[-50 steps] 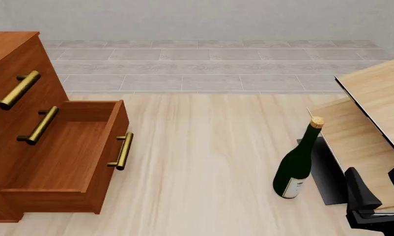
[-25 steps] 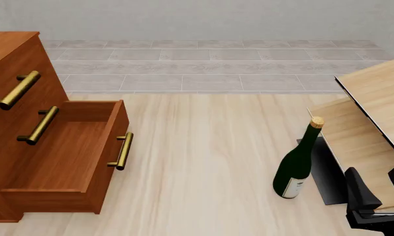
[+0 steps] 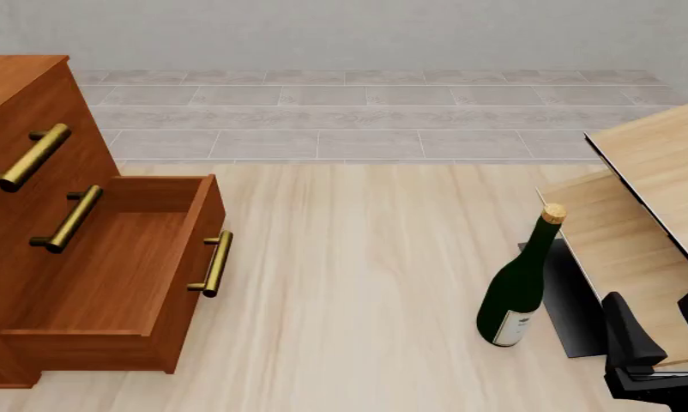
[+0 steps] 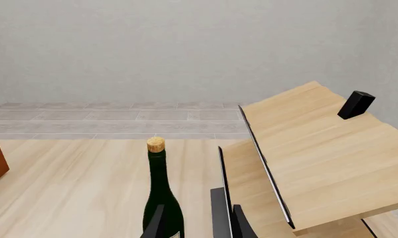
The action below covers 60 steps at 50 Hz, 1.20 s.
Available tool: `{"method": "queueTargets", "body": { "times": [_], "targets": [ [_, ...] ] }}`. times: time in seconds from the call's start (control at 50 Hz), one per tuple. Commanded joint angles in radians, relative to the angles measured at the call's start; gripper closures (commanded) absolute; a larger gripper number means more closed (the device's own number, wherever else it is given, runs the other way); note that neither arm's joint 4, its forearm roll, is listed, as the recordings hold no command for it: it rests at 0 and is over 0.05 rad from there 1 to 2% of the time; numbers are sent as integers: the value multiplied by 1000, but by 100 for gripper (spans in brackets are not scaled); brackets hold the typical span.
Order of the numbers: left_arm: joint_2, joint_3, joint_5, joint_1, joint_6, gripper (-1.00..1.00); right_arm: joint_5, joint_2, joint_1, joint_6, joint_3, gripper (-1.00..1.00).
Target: Put the bowl on top of the cabinet.
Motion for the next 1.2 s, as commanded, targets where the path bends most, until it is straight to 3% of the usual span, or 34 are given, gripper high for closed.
{"method": "queueTargets", "body": {
  "times": [0.02, 1.16, 1.18, 1.2],
  "targets": [
    [19, 5, -18, 5, 14, 100, 0, 0, 0, 0, 0, -100],
    [37, 26, -75, 39, 65, 100, 0, 0, 0, 0, 0, -100],
    [38, 23, -74, 38, 69, -100, 0, 0, 0, 0, 0, -100],
    [32, 23, -73, 44, 76, -100, 0, 0, 0, 0, 0, -100]
  ]
}}
